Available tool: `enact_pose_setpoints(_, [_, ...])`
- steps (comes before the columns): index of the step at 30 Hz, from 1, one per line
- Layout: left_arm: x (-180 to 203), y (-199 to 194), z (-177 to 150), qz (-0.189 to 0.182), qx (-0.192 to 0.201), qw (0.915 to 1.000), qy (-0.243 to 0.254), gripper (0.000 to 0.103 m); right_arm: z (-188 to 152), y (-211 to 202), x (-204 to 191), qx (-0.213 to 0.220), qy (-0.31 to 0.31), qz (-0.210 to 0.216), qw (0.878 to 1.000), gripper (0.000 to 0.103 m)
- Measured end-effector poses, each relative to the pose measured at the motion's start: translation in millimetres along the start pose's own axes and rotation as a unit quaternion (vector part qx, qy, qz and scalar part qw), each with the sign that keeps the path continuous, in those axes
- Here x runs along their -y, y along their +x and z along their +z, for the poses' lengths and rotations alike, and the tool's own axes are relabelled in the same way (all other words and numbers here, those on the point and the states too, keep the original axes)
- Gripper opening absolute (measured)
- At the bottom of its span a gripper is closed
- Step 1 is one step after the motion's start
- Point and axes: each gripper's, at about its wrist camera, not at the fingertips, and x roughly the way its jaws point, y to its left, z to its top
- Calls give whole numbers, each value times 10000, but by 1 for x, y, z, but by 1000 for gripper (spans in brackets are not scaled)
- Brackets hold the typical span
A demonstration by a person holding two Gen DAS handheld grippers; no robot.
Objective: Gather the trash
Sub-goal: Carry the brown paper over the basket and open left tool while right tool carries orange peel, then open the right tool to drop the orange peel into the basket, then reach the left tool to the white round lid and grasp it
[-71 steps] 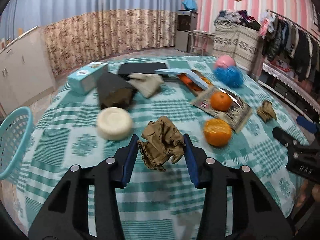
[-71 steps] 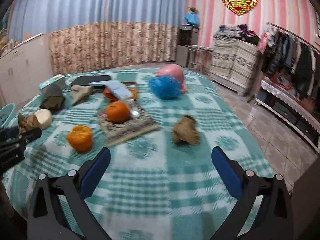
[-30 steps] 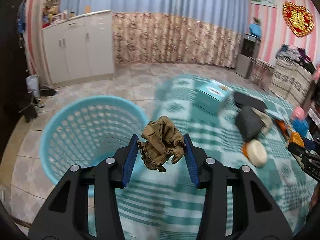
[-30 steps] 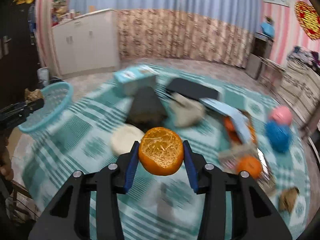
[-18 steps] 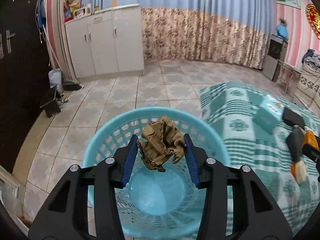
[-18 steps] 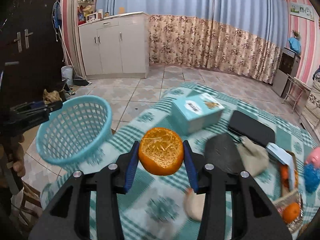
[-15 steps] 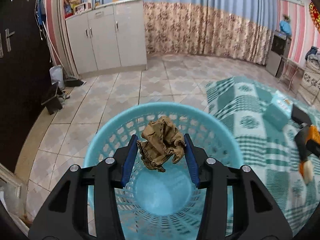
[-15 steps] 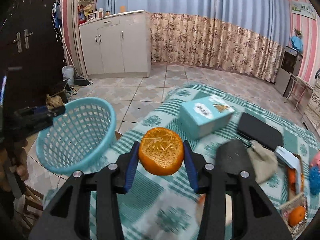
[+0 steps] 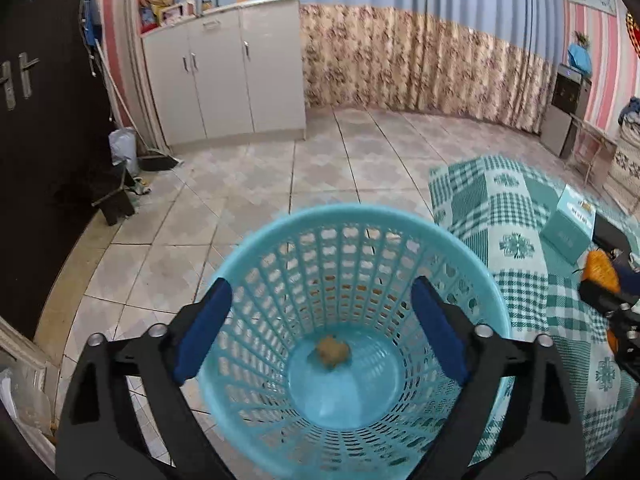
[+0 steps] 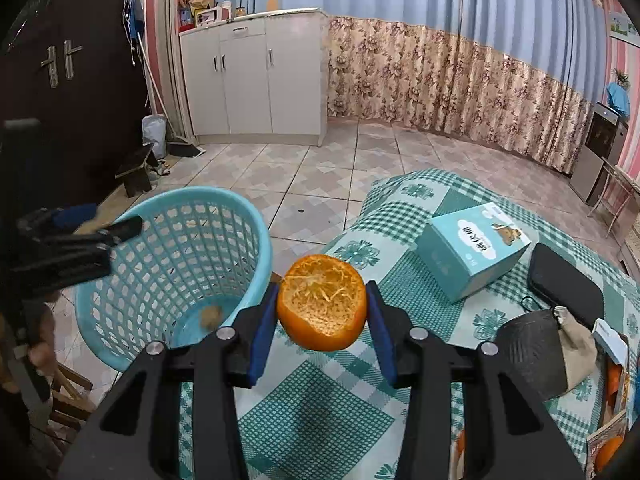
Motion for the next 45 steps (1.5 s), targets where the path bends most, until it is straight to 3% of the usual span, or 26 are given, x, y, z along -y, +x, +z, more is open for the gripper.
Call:
enact_pose_setpoints(6, [-17, -22, -4, 213, 158, 9996, -101, 98, 9, 7, -18, 59, -145, 147, 9998, 43])
enact_pose_setpoints(19, [-56, -16, -22, 252, -89, 9975, -648, 98, 31, 57, -76, -198, -335, 688, 9969, 43])
enact_pose_setpoints(20, [-56, -15, -24, 269, -102, 9975, -647, 98, 30, 59, -77, -214, -356, 687, 9968, 45])
enact_pose_setpoints(23, [-57, -13, -26, 318, -141, 9973, -649, 98, 27, 61, -77, -155, -311, 588, 9977, 73])
enact_pose_setpoints(30, [-60, -14, -26, 304, -150, 9964, -780, 98, 22, 44, -60, 6, -421, 443, 9981, 85])
enact_pose_setpoints(35, [-50, -19, -23, 331, -94, 9966, -742, 98, 19, 19, -38, 209, -349, 273, 9988, 88])
enact_pose_setpoints(45, [-4, -53, -17, 150, 98, 9983, -552, 98, -7, -54, 41, 413, 135, -312, 9986, 95])
